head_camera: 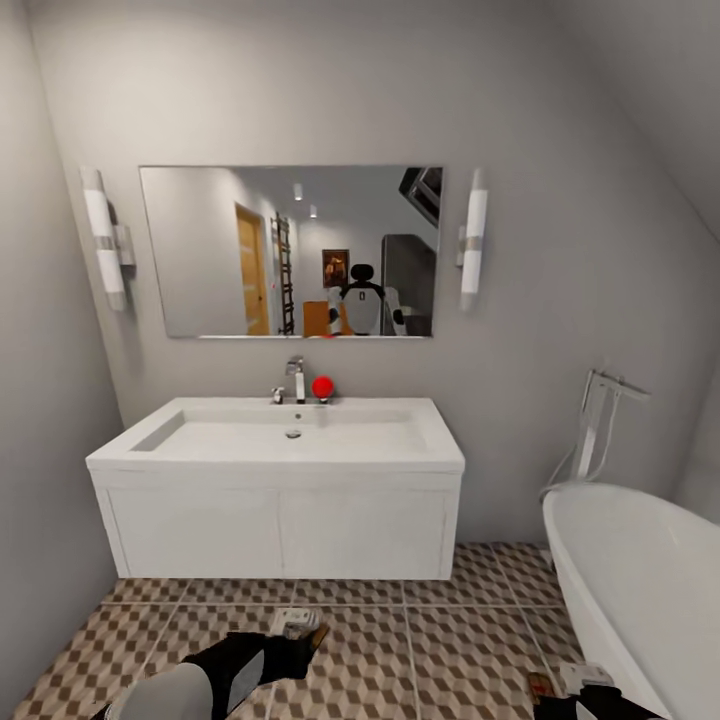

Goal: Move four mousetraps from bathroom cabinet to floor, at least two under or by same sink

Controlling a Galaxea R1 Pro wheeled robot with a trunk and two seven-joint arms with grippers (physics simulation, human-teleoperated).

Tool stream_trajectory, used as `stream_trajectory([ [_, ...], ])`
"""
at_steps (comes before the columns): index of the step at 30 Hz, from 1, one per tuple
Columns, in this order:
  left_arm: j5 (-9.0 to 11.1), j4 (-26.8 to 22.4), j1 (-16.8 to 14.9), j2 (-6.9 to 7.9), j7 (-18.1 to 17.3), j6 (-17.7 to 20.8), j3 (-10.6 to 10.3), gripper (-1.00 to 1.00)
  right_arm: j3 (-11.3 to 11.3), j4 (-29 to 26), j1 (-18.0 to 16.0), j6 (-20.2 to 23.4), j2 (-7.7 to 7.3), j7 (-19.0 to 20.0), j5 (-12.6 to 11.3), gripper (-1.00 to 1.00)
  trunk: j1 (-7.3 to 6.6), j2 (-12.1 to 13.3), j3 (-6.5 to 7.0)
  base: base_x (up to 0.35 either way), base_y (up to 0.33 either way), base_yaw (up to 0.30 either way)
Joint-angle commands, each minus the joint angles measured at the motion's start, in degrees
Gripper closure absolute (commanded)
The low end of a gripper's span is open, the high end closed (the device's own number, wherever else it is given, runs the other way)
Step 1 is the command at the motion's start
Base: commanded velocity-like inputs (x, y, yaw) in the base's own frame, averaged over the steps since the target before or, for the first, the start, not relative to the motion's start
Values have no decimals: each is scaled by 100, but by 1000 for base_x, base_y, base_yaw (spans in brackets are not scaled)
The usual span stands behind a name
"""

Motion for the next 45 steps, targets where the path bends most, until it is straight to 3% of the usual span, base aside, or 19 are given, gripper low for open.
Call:
stream_trajectory([
  [1, -30, -13, -2, 108, 53, 37, 133, 100, -48, -4, -3, 27, 0, 18, 48, 100, 3, -3, -7, 323, 0, 0],
  [6, 68, -7, -2, 595, 143, 31, 634, 100, -41, -7, -3, 31, 26, 11, 133, 100, 3, -3, -7, 323, 0, 0],
  [10, 93, -9, -2, 708, 156, 28, 759, 100, -39, -15, -3, 59, 179, 16, 401, 100, 3, -3, -7, 323, 0, 0],
  [13, 92, -5, -2, 748, 177, 22, 795, 100, -39, -45, -3, 83, 476, 9, 657, 100, 3, -3, -7, 311, 0, 0],
  [16, 90, -3, -2, 784, 194, 2, 800, 100, -35, -65, -3, 91, 719, -11, 741, 100, 3, -3, -7, 211, 0, 0],
  [19, 91, 11, -2, 831, 203, -8, 800, 100, -35, -81, -3, 94, 867, -22, 777, 100, 3, -3, -7, 68, 0, 0],
  [27, 91, 73, 9, 856, 209, 22, 800, 100, -39, -100, -3, 87, 919, -26, 790, 100, 3, -3, -7, 9, 0, 0],
  [33, 100, 75, 332, 863, 206, -22, 800, 100, -39, -101, -3, 85, 915, -26, 791, 100, 3, -3, -7, 0, 0, 0],
  [45, 111, 78, 423, 879, 201, -43, 801, 100, -39, -100, -3, 84, 906, -18, 791, 100, 3, -3, -7, 0, 0, 0],
])
